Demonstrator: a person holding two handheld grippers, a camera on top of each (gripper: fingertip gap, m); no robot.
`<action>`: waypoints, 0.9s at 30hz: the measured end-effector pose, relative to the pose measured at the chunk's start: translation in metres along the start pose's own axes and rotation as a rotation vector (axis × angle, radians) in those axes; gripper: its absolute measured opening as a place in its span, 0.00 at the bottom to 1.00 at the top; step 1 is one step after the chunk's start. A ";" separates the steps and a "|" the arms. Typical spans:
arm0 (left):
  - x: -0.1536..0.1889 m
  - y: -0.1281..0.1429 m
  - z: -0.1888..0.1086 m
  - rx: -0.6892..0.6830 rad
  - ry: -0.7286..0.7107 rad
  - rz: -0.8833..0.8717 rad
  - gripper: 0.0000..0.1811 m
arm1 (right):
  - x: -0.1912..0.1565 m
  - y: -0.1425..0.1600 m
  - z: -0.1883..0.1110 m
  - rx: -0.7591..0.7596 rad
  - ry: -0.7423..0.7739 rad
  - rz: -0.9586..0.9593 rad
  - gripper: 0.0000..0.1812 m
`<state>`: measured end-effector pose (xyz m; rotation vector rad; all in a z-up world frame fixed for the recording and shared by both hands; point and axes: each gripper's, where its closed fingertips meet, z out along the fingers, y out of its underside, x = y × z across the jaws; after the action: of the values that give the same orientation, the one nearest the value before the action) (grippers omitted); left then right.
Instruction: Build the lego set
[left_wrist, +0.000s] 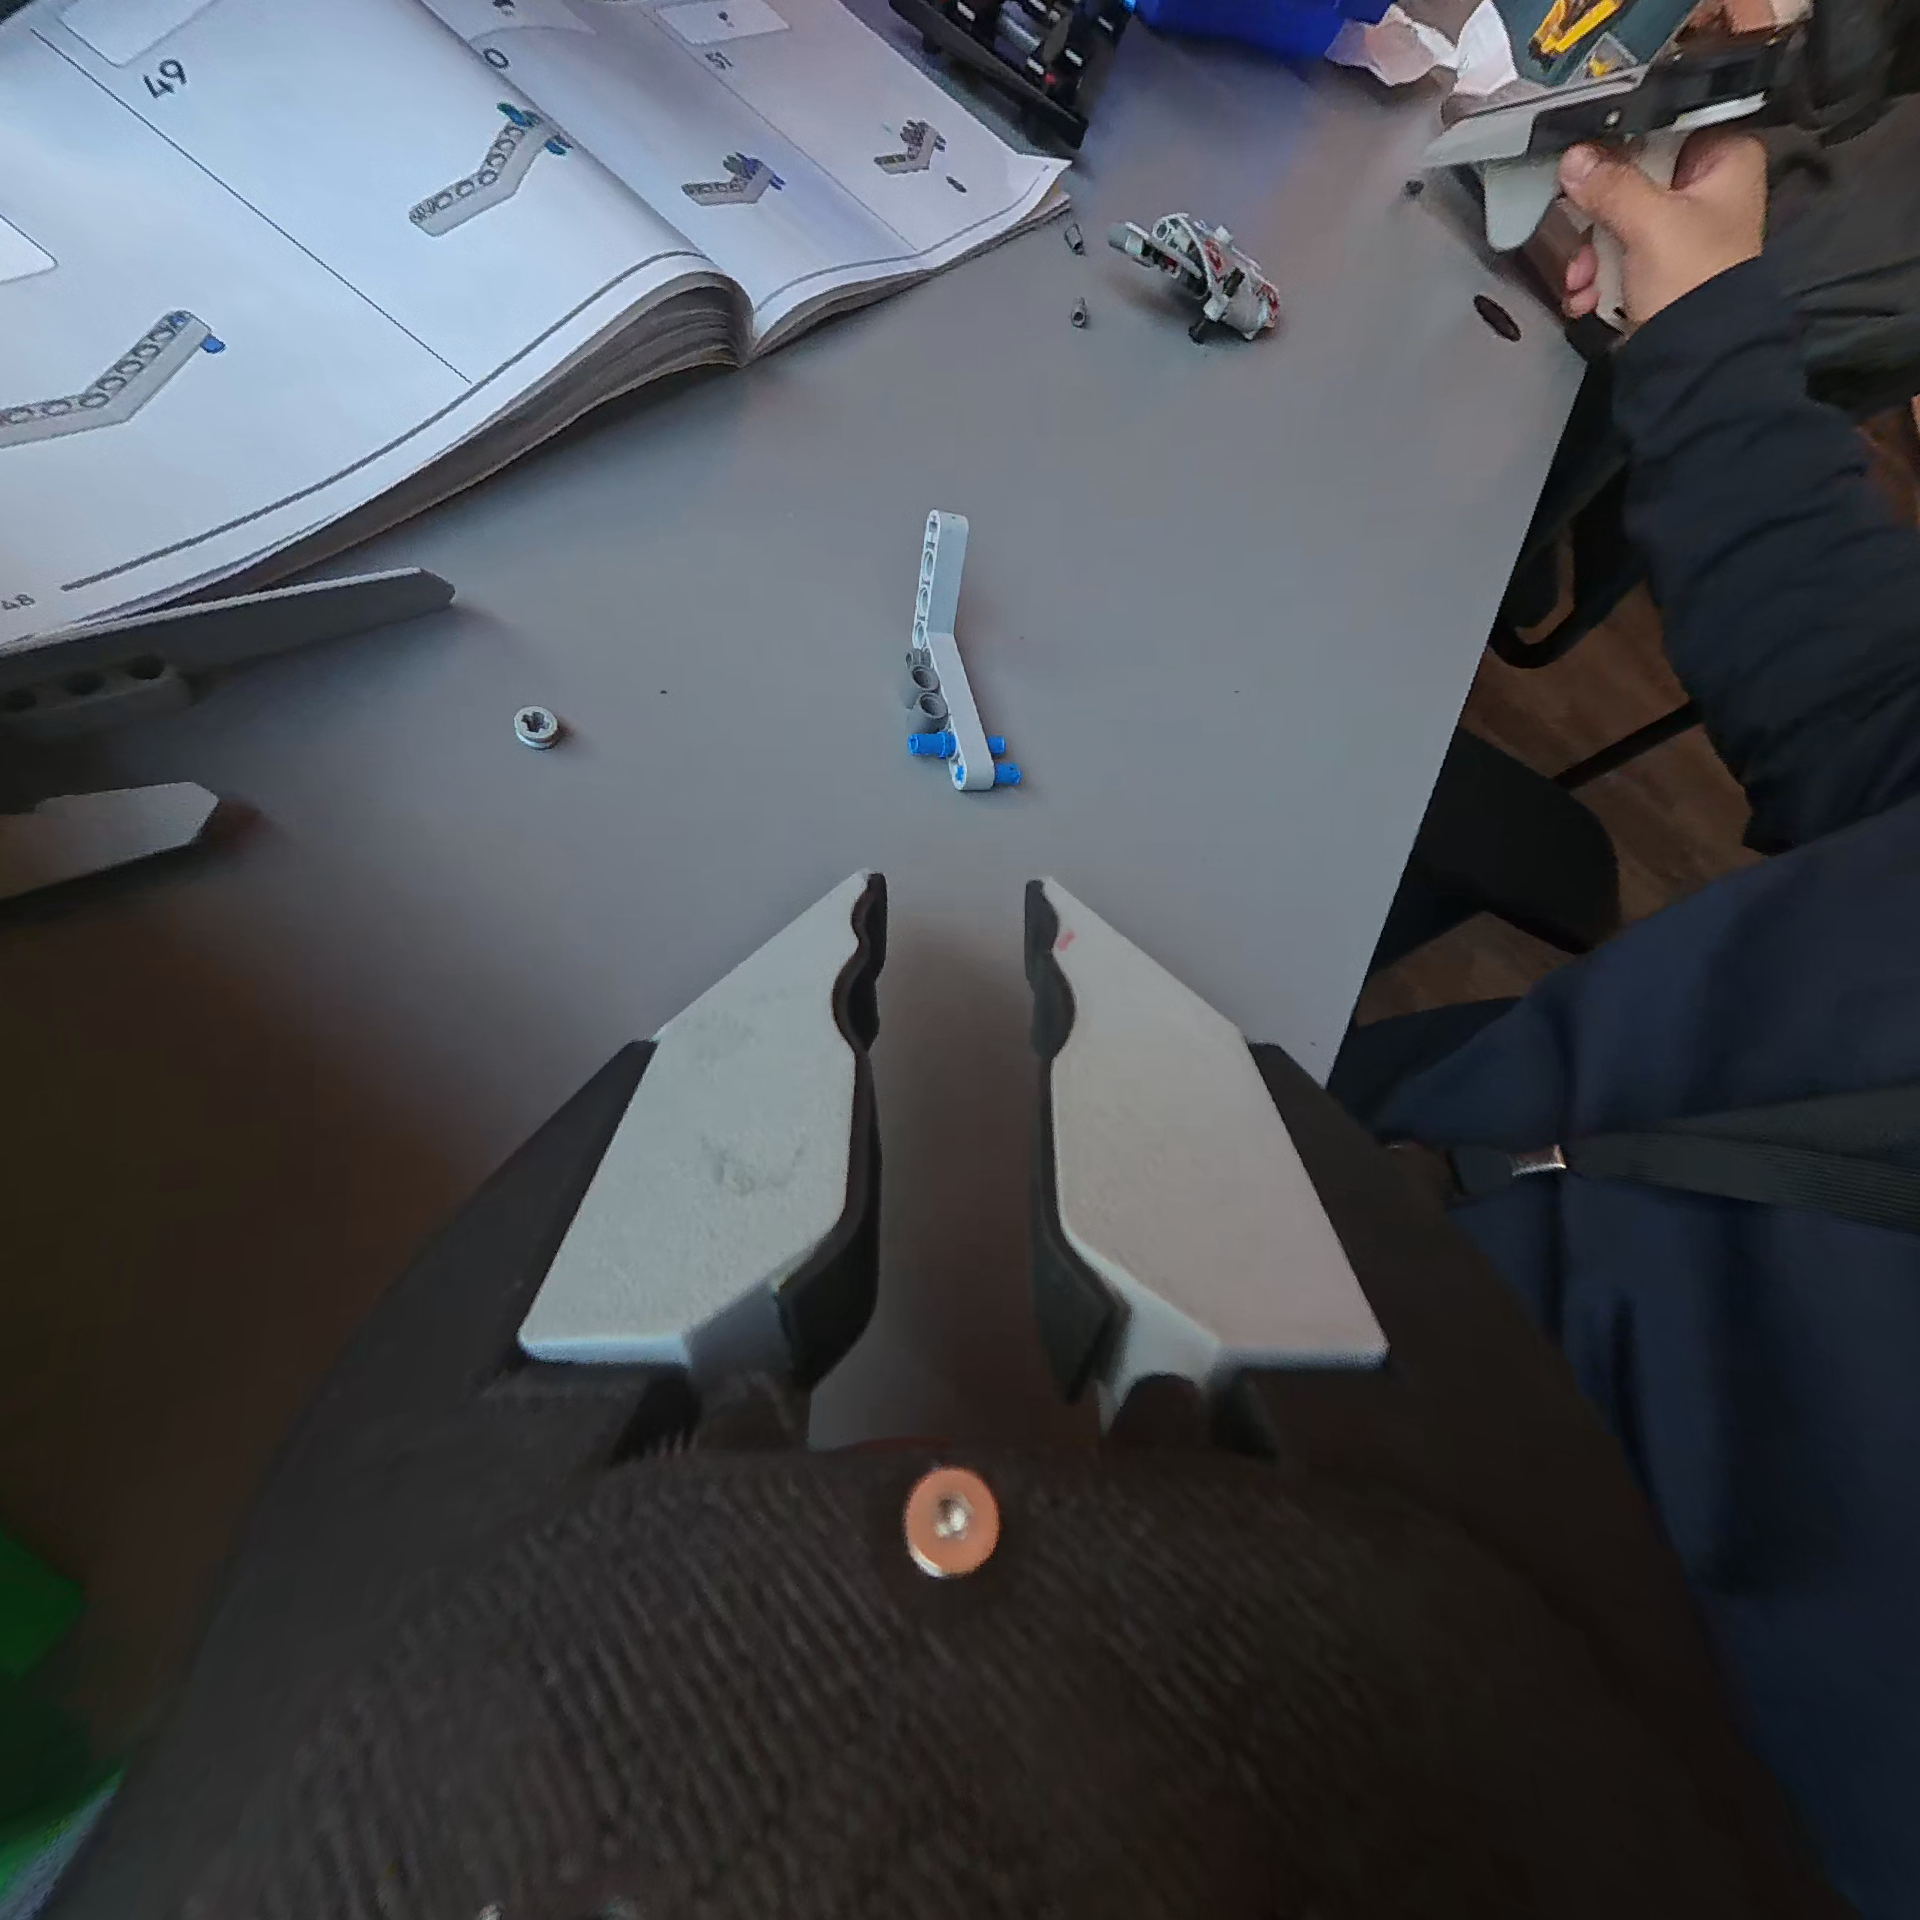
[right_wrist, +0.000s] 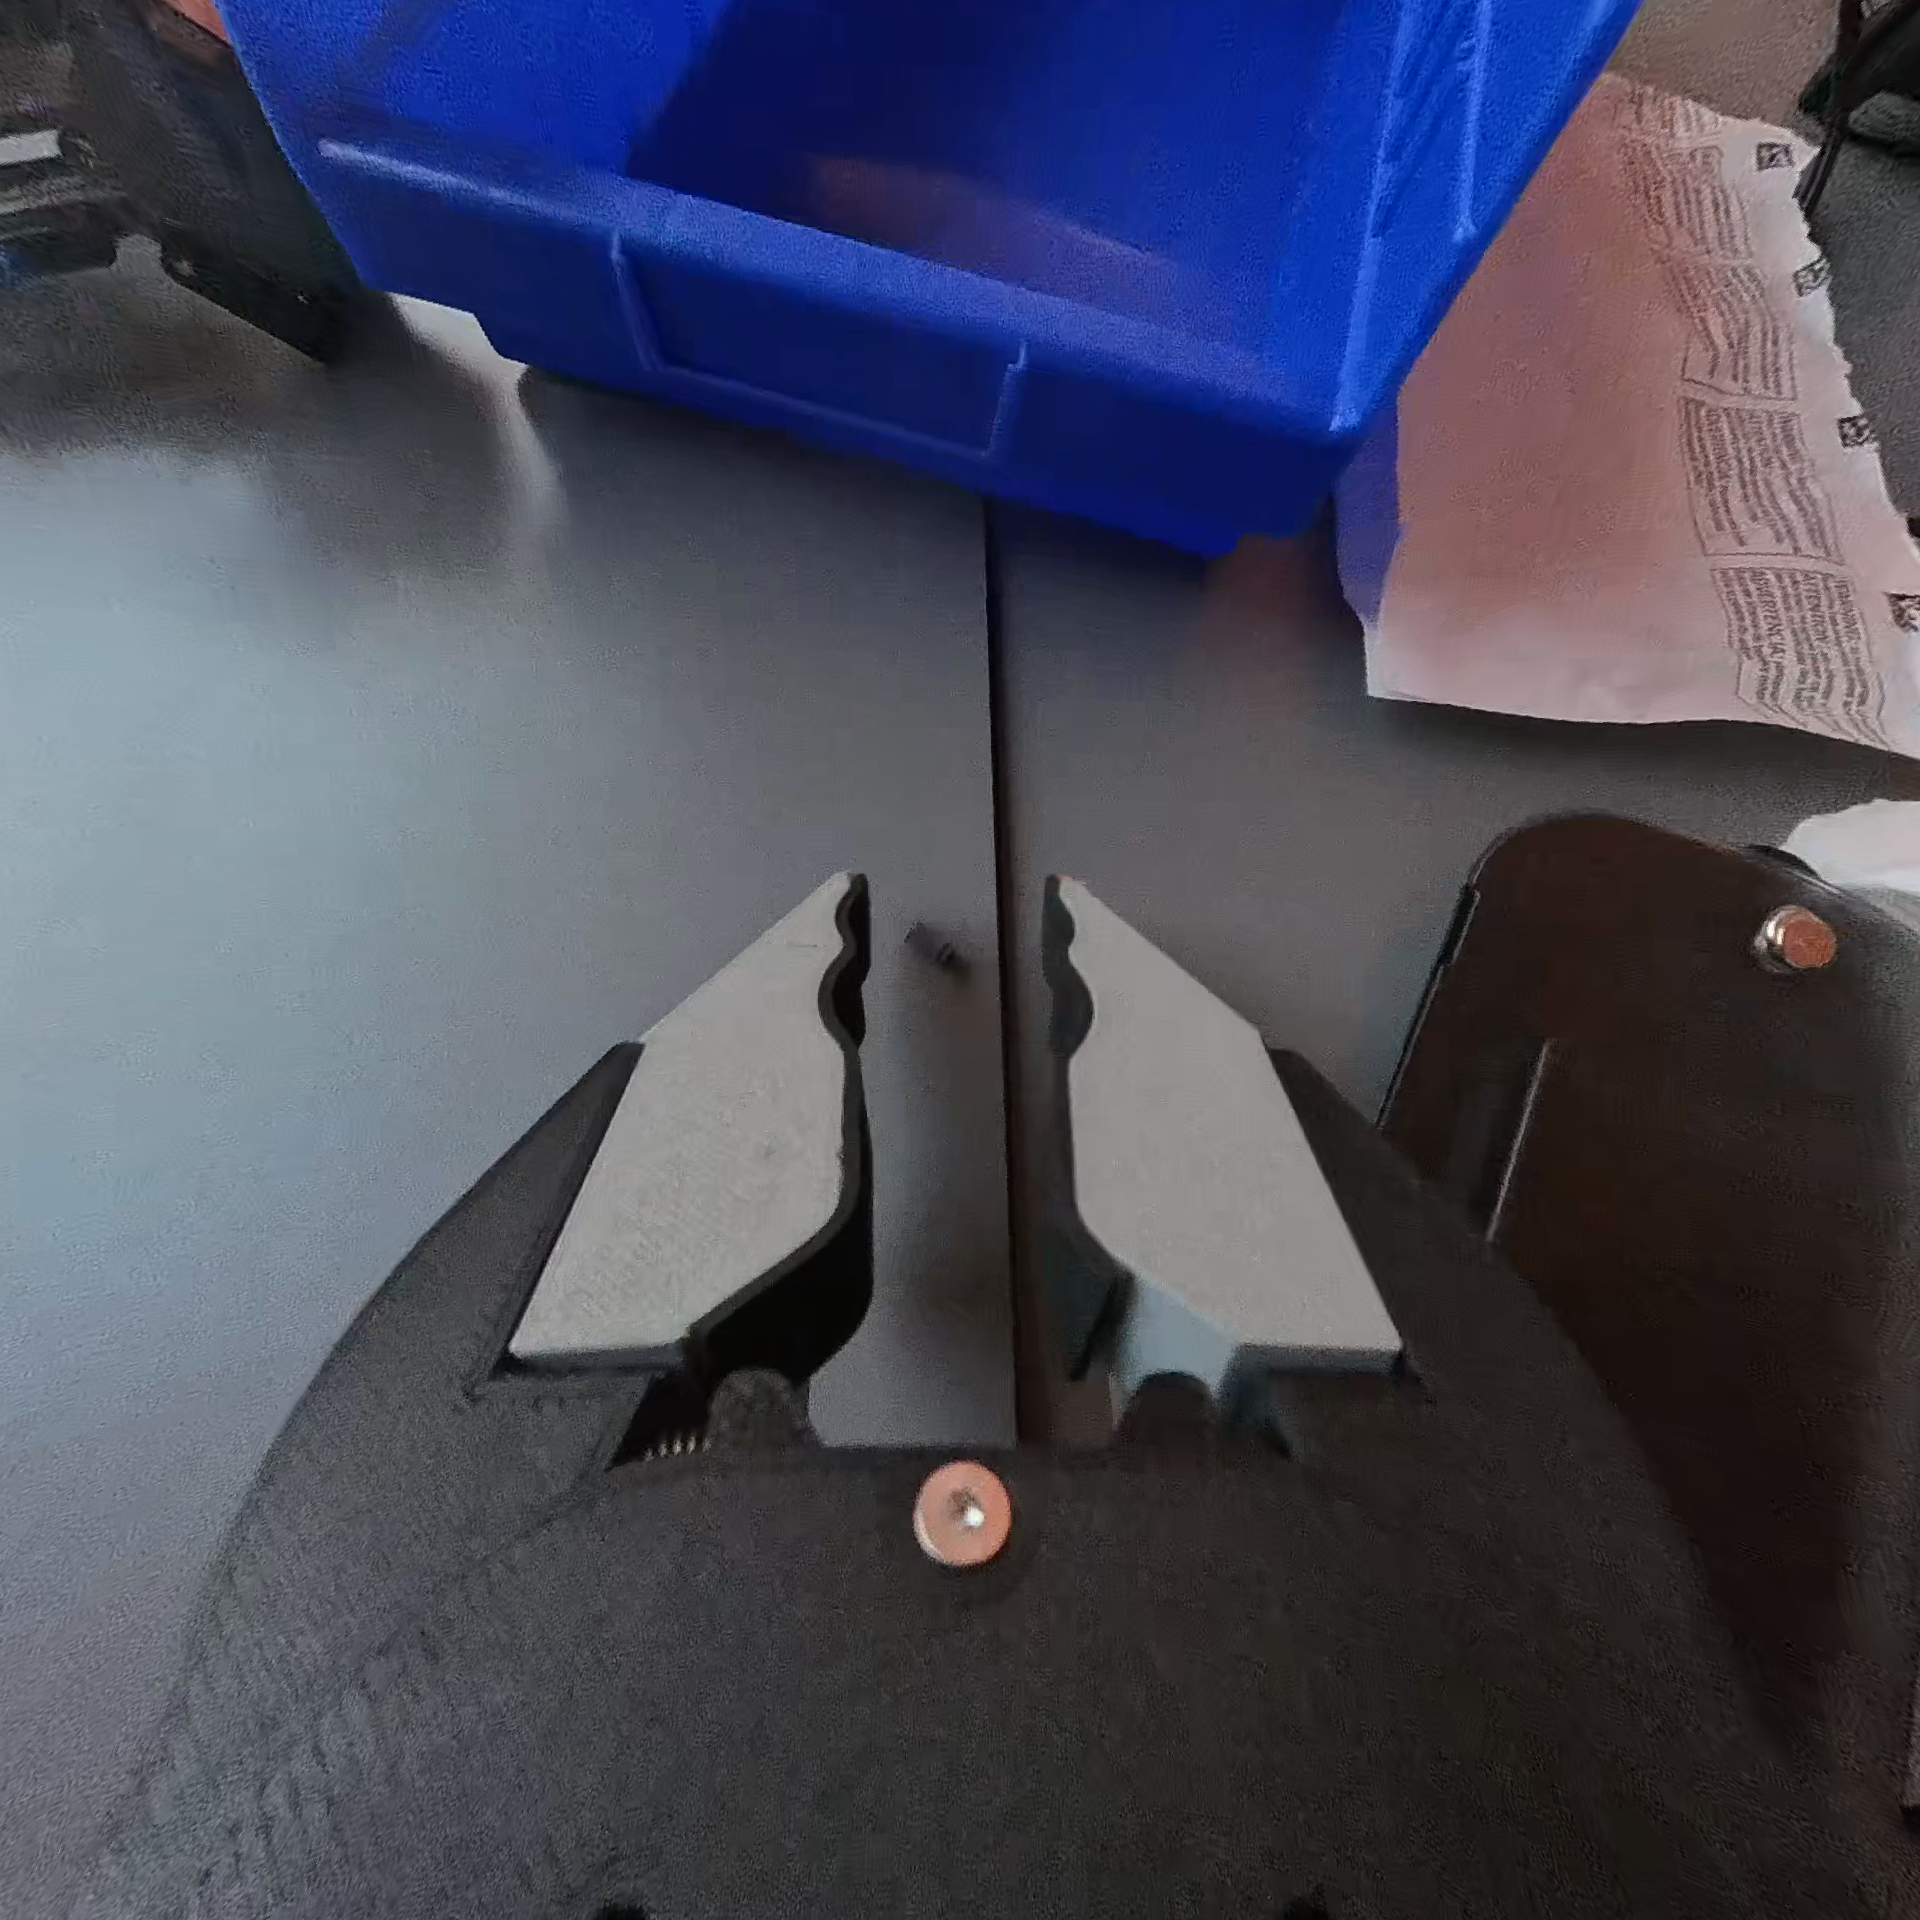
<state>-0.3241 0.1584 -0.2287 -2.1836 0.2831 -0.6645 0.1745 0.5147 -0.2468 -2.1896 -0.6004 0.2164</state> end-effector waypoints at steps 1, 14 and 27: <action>0.000 0.000 0.001 -0.005 0.001 0.001 0.13 | 0.002 0.001 0.002 -0.012 0.015 -0.012 0.14; 0.002 -0.003 -0.002 0.022 0.026 -0.008 0.11 | -0.004 0.010 0.003 -0.067 -0.010 0.007 0.06; 0.003 0.000 0.000 -0.001 0.024 0.000 0.10 | -0.075 0.003 0.005 -0.071 -0.158 -0.048 0.00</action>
<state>-0.3218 0.1572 -0.2277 -2.1774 0.2959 -0.6912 0.1088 0.4794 -0.2561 -2.2377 -0.7588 0.3498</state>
